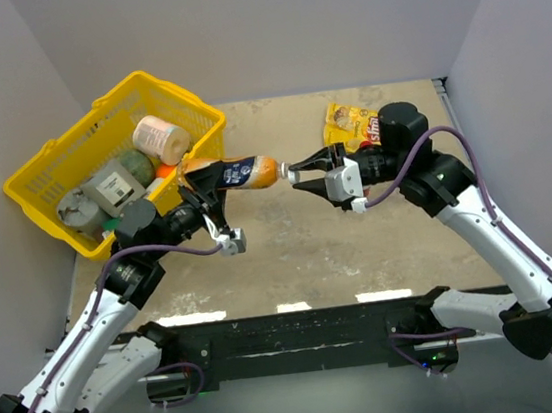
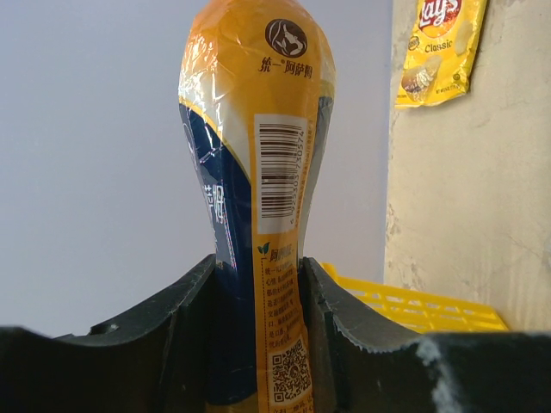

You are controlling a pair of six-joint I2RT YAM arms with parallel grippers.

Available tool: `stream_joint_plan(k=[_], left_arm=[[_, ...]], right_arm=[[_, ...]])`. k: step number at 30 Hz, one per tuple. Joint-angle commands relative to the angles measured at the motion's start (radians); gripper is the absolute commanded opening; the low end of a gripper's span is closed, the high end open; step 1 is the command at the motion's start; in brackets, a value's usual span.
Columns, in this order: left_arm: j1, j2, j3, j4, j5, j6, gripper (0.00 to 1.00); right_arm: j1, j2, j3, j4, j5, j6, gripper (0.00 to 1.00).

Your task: Screw on the bottle caps

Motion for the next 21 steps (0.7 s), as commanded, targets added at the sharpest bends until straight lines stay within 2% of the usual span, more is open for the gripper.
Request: stream_joint_plan(k=[1, 5, 16, 21], left_arm=[[-0.004, -0.003, 0.041, 0.063, 0.014, 0.004, 0.0], [-0.005, -0.016, 0.027, 0.074, 0.018, -0.002, 0.0], [-0.004, -0.032, -0.01, 0.174, 0.024, -0.057, 0.0], [-0.005, -0.039, -0.02, 0.17, 0.038, -0.054, 0.0]], right_arm=[[0.006, -0.023, 0.019, 0.006, 0.034, -0.037, 0.0], [0.005, -0.031, -0.018, 0.107, 0.068, 0.064, 0.0], [0.006, -0.063, -0.072, 0.164, 0.027, 0.072, 0.0], [0.006, -0.072, -0.086, 0.248, 0.027, 0.144, 0.0]])
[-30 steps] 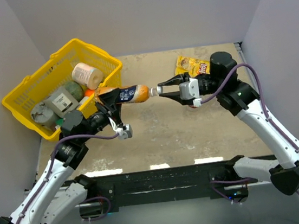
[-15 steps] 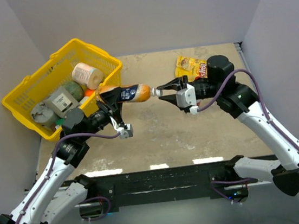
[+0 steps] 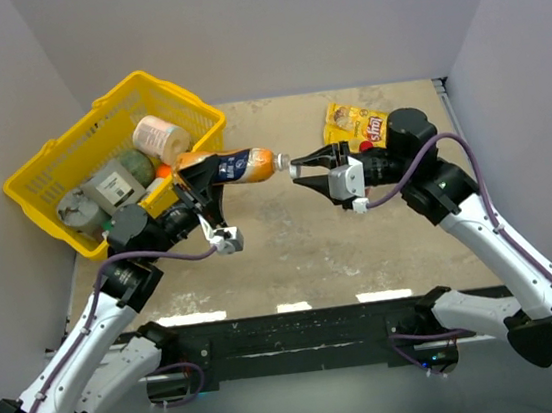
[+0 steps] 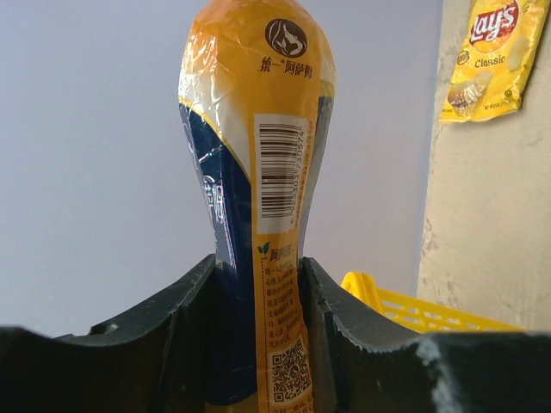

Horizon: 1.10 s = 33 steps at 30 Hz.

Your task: Screw on the bottle caps

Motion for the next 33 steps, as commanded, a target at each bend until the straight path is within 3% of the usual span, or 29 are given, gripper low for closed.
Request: stream_joint_plan(k=[1, 7, 17, 33], left_arm=[[-0.004, -0.019, -0.013, 0.066, 0.035, -0.026, 0.0], [-0.005, -0.022, -0.013, 0.065, 0.017, -0.043, 0.0], [-0.004, -0.028, -0.025, 0.086, 0.029, -0.046, 0.0], [-0.004, -0.033, -0.036, 0.08, 0.047, -0.026, 0.0]], right_arm=[[0.005, -0.026, -0.009, 0.118, -0.021, 0.071, 0.0], [0.006, -0.046, -0.032, 0.206, 0.002, 0.119, 0.0], [0.005, -0.023, 0.0, 0.137, -0.035, 0.079, 0.0], [0.012, -0.006, 0.006, 0.195, -0.054, 0.08, 0.0]])
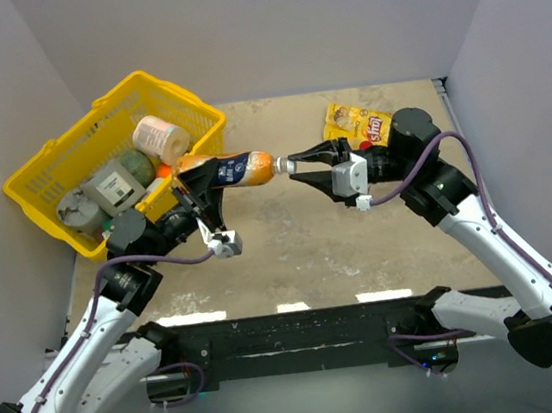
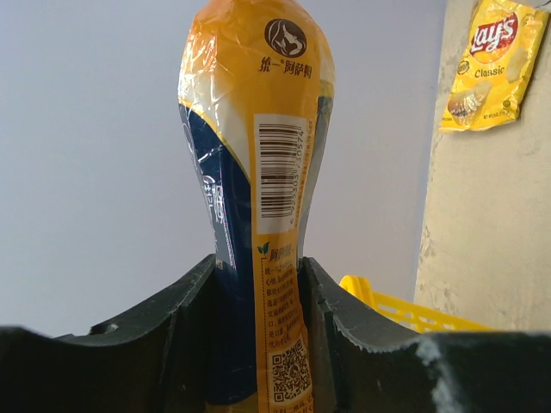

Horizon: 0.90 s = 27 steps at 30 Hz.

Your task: Screw on the bottle caps

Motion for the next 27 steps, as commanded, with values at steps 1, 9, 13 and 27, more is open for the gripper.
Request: stream_joint_plan(k=[1, 9, 13, 27], left_arm=[[-0.004, -0.005, -0.004, 0.052, 0.036, 0.0, 0.0], [-0.005, 0.004, -0.002, 0.035, 0.048, 0.031, 0.0], [-0.005, 0.006, -0.005, 0.032, 0.065, 0.048, 0.0], [-0.005, 0.009, -0.016, 0.035, 0.051, 0.011, 0.0]], right_arm=[[0.015, -0.001, 0.034, 0.043, -0.027, -0.012, 0.0], [0.024, -0.006, 0.04, 0.002, -0.036, -0.074, 0.0], [0.027, -0.001, 0.048, -0.019, -0.037, -0.121, 0.0], [0.027, 0.002, 0.04, 0.071, -0.007, -0.046, 0.0]])
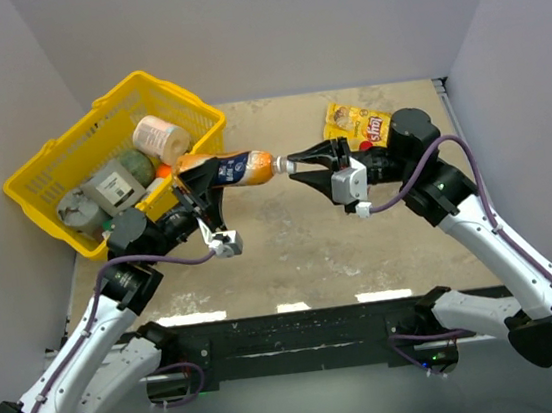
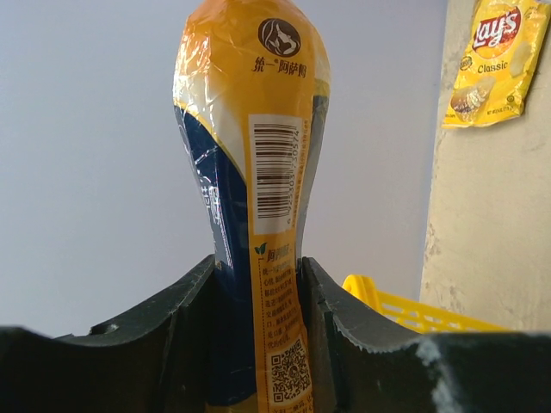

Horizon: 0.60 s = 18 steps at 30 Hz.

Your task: Screw on the bottle caps

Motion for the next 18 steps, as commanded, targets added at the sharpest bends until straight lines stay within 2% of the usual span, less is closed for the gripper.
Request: stream_joint_plan(k=[1, 6, 9, 13, 17, 18], left_arm=[[-0.007, 0.002, -0.016, 0.032, 0.049, -0.014, 0.0], [-0.006, 0.011, -0.017, 0.052, 0.02, -0.054, 0.0], [-0.007, 0.008, -0.025, 0.071, 0.02, -0.055, 0.0], [-0.006, 0.002, -0.045, 0.097, 0.035, -0.02, 0.0], [-0.006, -0.01, -0.18, 0.329, 0.011, 0.023, 0.0], [-0.003, -0.006, -0.203, 0.444, -0.015, 0.018, 0.0]], right_arm=[[0.016, 0.006, 0.043, 0.102, -0.009, 0.079, 0.0], [0.016, 0.003, 0.038, 0.138, -0.001, 0.114, 0.0], [0.018, 0.007, 0.041, 0.08, -0.009, 0.055, 0.0], [0.019, 0.022, 0.058, 0.052, -0.01, 0.053, 0.0], [0.018, 0.047, 0.086, 0.033, -0.021, 0.051, 0.0], [0.018, 0.049, 0.087, 0.032, -0.038, 0.056, 0.0]])
